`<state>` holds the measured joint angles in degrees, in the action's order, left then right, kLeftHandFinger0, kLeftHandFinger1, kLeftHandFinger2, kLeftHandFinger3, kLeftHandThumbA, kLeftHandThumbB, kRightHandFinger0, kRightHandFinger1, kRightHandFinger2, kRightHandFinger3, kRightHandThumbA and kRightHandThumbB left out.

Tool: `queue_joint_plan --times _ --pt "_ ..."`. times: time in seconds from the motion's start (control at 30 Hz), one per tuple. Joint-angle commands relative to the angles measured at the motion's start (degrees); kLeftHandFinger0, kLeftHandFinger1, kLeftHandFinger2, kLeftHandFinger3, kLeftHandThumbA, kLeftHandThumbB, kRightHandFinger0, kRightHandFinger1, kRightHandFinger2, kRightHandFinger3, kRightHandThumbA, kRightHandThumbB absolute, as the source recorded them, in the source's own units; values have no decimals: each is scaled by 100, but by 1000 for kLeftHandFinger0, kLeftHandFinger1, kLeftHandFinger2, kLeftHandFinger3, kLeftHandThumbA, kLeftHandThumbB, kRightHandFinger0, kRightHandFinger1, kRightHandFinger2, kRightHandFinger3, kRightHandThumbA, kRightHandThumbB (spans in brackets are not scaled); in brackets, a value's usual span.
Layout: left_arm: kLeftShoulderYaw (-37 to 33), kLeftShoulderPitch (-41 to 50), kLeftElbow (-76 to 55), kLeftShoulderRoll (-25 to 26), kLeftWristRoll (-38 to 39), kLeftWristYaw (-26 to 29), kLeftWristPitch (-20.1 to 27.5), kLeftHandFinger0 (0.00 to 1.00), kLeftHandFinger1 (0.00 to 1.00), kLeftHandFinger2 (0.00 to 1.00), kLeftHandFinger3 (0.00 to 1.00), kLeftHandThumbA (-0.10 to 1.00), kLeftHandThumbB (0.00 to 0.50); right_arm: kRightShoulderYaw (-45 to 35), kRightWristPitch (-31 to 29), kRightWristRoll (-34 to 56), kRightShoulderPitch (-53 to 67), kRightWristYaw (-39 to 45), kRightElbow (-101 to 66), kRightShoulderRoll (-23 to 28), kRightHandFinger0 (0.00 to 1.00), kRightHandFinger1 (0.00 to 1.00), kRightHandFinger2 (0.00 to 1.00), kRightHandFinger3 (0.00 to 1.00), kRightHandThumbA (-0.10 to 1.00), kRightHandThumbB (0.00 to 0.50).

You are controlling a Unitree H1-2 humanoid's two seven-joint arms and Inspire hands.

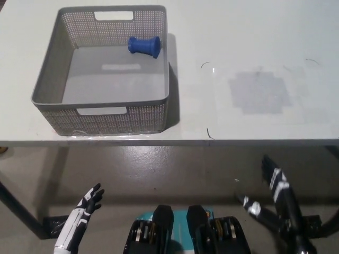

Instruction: Use the right hand to pick up a chess pieces and put it into a container on the left hand side

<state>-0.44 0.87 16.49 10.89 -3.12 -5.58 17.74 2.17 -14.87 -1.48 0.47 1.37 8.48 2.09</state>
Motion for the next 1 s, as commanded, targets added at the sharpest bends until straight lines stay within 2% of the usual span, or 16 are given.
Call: queue_joint_plan --times 0.0,0.1,0.17,0.4,0.53,0.6,0.67,0.7,0.73,0.83,0.97 --pt "92 -92 -16 59 94 36 253 1000 1000 1000 1000 1000 157 4 -467 286 112 205 -47 46 1000 1000 1000 1000 1000 264" --pt "116 -74 -17 40 142 -11 257 1000 1000 1000 1000 1000 152 -3 -472 414 330 306 -2 83 1000 1000 1000 1000 1000 226" --pt "114 -114 78 19 156 -22 364 1000 1000 1000 1000 1000 139 -30 -504 611 378 417 77 119 1000 1000 1000 1000 1000 184" --pt "165 -121 153 3 212 -3 445 1000 1000 1000 1000 1000 150 -49 -501 716 277 549 495 158 1000 1000 1000 1000 1000 203" --pt "214 -308 186 36 231 12 376 1000 1000 1000 1000 1000 139 -31 -455 757 -22 627 752 153 1000 1000 1000 1000 1000 191" --pt "220 -311 118 41 189 35 215 1000 1000 1000 1000 1000 152 -8 -437 731 -72 658 830 166 1000 1000 1000 1000 1000 216" --pt "232 -399 157 30 185 61 163 1000 1000 1000 1000 1000 138 -6 -405 761 -174 701 888 184 1000 1000 1000 1000 1000 232" --pt "233 -380 184 25 197 57 197 1000 1000 1000 1000 1000 114 -1 -388 800 -184 746 898 194 1000 1000 1000 1000 1000 255" --pt "235 -339 137 12 139 107 166 1000 1000 1000 1000 1000 113 4 -367 795 -182 757 911 200 1000 1000 1000 1000 1000 251" --pt "209 -238 115 8 88 115 194 1000 1000 1000 1000 1000 144 26 -331 810 -136 841 925 245 1000 1000 1000 1000 1000 247" --pt "200 -188 60 -30 128 112 155 1000 1000 1000 1000 1000 143 16 -351 710 -104 818 896 283 1000 1000 1000 1000 1000 256"
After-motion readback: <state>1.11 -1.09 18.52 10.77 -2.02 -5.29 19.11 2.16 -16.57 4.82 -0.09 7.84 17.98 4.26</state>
